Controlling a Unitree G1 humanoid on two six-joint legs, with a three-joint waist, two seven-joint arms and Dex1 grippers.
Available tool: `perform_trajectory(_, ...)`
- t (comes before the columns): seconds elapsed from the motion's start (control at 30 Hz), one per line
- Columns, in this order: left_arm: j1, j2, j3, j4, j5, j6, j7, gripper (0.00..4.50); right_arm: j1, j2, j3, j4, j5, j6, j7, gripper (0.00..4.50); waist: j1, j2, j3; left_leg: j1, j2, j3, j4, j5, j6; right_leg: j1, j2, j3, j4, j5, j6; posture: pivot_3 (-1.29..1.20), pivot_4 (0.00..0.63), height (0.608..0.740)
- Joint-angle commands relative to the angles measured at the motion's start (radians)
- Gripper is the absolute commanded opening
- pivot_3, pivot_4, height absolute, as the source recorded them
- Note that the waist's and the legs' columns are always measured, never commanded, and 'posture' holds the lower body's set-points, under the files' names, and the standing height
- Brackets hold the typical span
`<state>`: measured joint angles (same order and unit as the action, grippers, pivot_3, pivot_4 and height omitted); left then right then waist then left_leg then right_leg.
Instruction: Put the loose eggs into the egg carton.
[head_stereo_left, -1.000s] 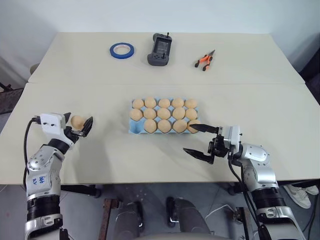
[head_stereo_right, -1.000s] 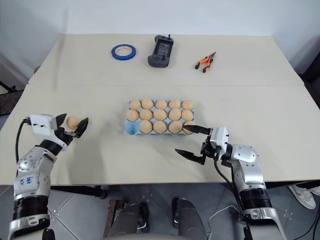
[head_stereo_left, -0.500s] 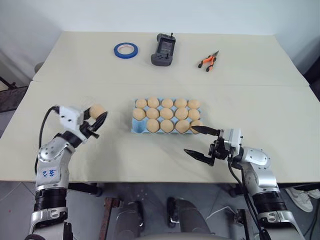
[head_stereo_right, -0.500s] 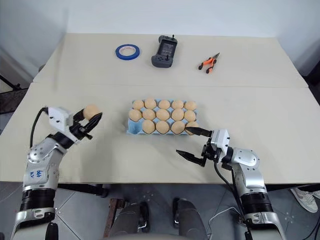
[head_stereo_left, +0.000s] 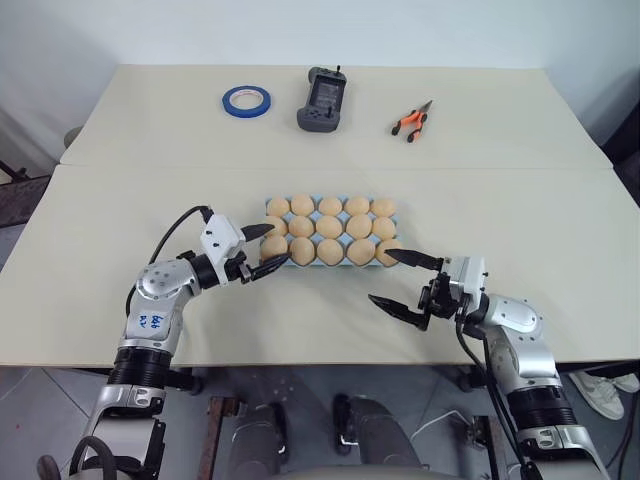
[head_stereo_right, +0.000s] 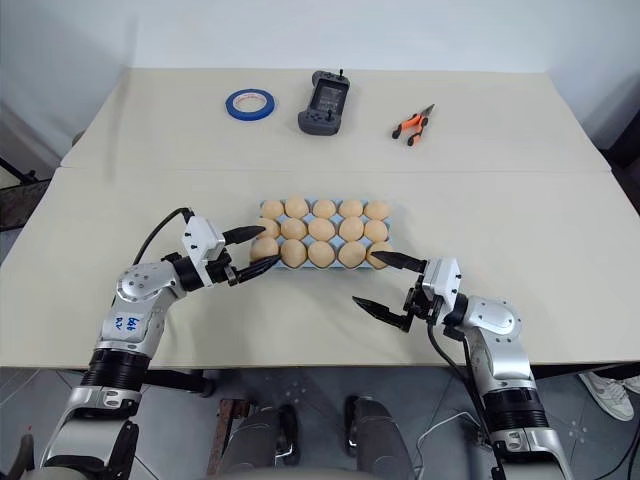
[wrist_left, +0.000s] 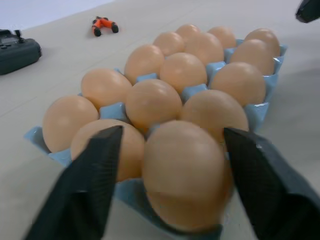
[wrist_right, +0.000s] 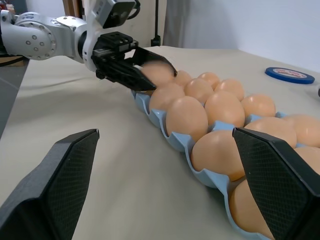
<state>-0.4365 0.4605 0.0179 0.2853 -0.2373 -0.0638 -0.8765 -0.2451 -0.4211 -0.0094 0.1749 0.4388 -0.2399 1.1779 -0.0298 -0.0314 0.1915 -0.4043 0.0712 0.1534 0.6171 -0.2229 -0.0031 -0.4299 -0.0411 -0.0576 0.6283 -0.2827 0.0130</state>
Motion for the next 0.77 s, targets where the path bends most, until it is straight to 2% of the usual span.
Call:
perform_trajectory(0.03, 0.019, 0.050, 0.053, -0.035, -0.009, -0.019, 0.007, 4.48, 0.010, -0.005, -0.017, -0.041, 0.009, -0.009, -0.009, 4.50, -0.002, 0.000, 0.000, 0.000, 0.000, 0.000, 0.000, 0.000, 0.000, 0.000, 0.000, 0.000, 0.000, 0.000, 0.000, 0.00, 0.150, 0.740)
perform_trajectory(0.17, 0.078, 0.115, 0.123, -0.061, -0.035, -0.023, 0.007, 4.48, 0.012, -0.013, -0.022, -0.037, 0.010, -0.007, -0.009, 4.50, -0.004, 0.000, 0.000, 0.000, 0.001, 0.000, 0.001, 0.000, 0.000, 0.000, 0.000, 0.000, 0.001, 0.000, 0.000, 0.00, 0.150, 0.740)
perform_trajectory(0.37, 0.271, 0.223, 0.214, -0.087, -0.071, -0.006, -0.055, 4.48, -0.010, -0.041, -0.035, 0.010, 0.008, -0.005, 0.008, 4.50, -0.004, 0.000, 0.000, 0.000, 0.001, 0.000, 0.000, 0.000, 0.000, 0.000, -0.001, 0.000, 0.000, -0.001, -0.001, 0.00, 0.150, 0.740)
perform_trajectory(0.53, 0.360, 0.235, 0.245, -0.157, -0.088, 0.024, -0.047, 4.48, -0.036, -0.046, -0.034, 0.050, 0.001, -0.012, 0.015, 4.50, 0.003, 0.000, 0.000, 0.000, 0.001, -0.002, -0.001, -0.001, -0.001, -0.001, -0.002, -0.001, -0.001, -0.001, -0.002, 0.00, 0.150, 0.740)
perform_trajectory(0.77, 0.376, 0.204, 0.247, -0.216, -0.112, 0.026, -0.027, 4.48, -0.063, -0.041, -0.034, 0.084, -0.006, -0.017, 0.026, 4.50, 0.001, 0.000, 0.000, 0.000, 0.000, -0.002, -0.002, -0.001, 0.000, 0.000, -0.003, -0.001, -0.002, -0.002, -0.003, 0.00, 0.150, 0.740)
